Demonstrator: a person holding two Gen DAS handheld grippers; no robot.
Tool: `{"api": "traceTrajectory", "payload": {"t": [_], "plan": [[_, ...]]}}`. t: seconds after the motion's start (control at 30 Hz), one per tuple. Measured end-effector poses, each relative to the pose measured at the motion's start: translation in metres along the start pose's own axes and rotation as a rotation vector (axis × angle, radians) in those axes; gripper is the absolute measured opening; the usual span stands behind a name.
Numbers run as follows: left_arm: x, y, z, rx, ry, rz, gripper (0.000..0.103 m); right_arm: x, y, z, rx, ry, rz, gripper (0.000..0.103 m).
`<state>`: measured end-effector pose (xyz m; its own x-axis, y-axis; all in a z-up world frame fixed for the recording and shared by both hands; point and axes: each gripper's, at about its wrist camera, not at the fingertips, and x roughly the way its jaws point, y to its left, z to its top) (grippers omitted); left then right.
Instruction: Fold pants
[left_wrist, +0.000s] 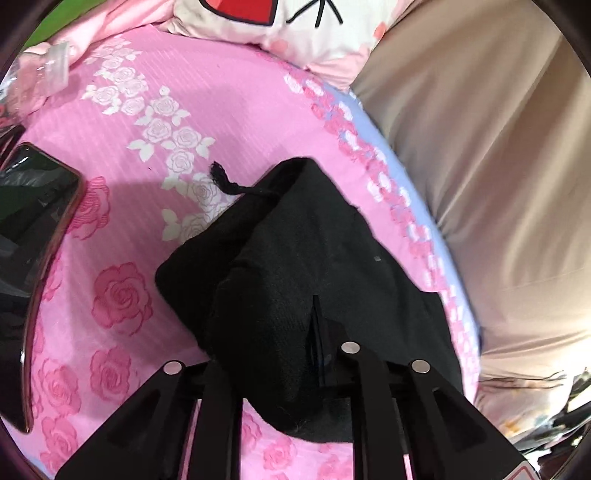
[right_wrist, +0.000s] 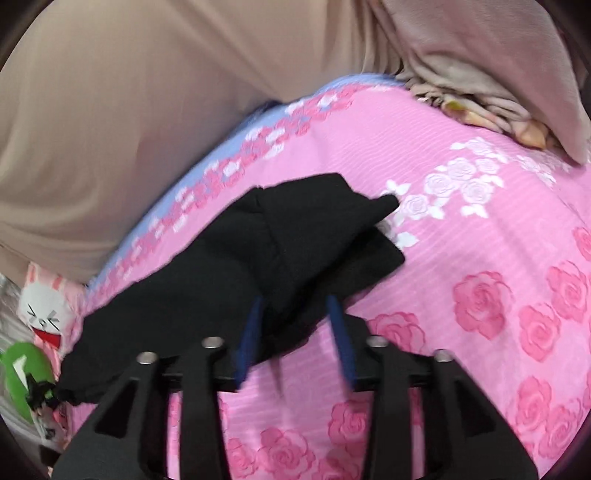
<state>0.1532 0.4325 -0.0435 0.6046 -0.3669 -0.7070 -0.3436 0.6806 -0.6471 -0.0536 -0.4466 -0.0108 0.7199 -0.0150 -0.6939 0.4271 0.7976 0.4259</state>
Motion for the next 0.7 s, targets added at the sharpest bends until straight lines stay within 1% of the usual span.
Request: {"api": "traceTrajectory", "payload": {"t": [0.03,0.07,0.1,0.13,0.17,0.23,0.27,0.33,0.37,0.43,0.47,0.5,0.57,0.63,0.7], "plan": [[-0.005,0.0,-0.003,-0.004,-0.005,-0.005,0.021,-0.001,-0.002,0.002,0.008,-0.005,0.002,0.05],[-0.011,-0.002,-0.008,-0.009,-0.011,-0.028,0.037,-0.003,-0.004,0.002,0.017,-0.012,0.005,0.055],[-0.014,-0.004,-0.012,-0.011,-0.011,-0.051,0.047,-0.003,-0.006,0.001,0.026,-0.017,0.008,0.06],[-0.017,-0.006,-0.019,-0.015,-0.007,-0.08,0.065,-0.002,-0.006,0.001,0.033,-0.019,0.01,0.061],[-0.019,-0.006,-0.027,-0.023,-0.008,-0.107,0.071,0.001,-0.009,0.001,0.045,-0.018,0.01,0.063],[-0.015,-0.014,-0.032,-0.035,-0.003,-0.133,0.072,0.006,-0.011,-0.002,0.071,-0.006,0.004,0.065],[-0.011,-0.014,-0.035,-0.051,0.013,-0.165,0.073,0.007,-0.013,-0.004,0.083,-0.002,0.008,0.067],[-0.002,-0.012,-0.035,-0.089,0.033,-0.197,0.075,0.008,-0.012,-0.003,0.114,-0.004,0.036,0.074],[0.002,-0.01,-0.034,-0.113,0.039,-0.201,0.075,0.008,-0.013,-0.004,0.132,-0.006,0.054,0.08],[0.009,0.0,-0.035,-0.179,0.052,-0.222,0.075,0.01,-0.014,-0.005,0.176,-0.002,0.099,0.082],[0.008,0.006,-0.036,-0.208,0.039,-0.259,0.075,0.011,-0.014,-0.006,0.188,0.0,0.102,0.082],[0.003,0.011,-0.038,-0.217,0.013,-0.277,0.075,0.011,-0.013,-0.007,0.183,-0.002,0.091,0.082],[-0.011,0.016,-0.041,-0.21,-0.04,-0.282,0.075,0.012,-0.009,-0.008,0.16,-0.004,0.071,0.082],[-0.018,0.018,-0.039,-0.184,-0.055,-0.272,0.075,0.015,-0.006,-0.007,0.144,-0.005,0.058,0.083],[-0.018,0.017,-0.034,-0.155,-0.056,-0.237,0.073,0.019,-0.005,-0.004,0.142,-0.018,0.049,0.085]]}}
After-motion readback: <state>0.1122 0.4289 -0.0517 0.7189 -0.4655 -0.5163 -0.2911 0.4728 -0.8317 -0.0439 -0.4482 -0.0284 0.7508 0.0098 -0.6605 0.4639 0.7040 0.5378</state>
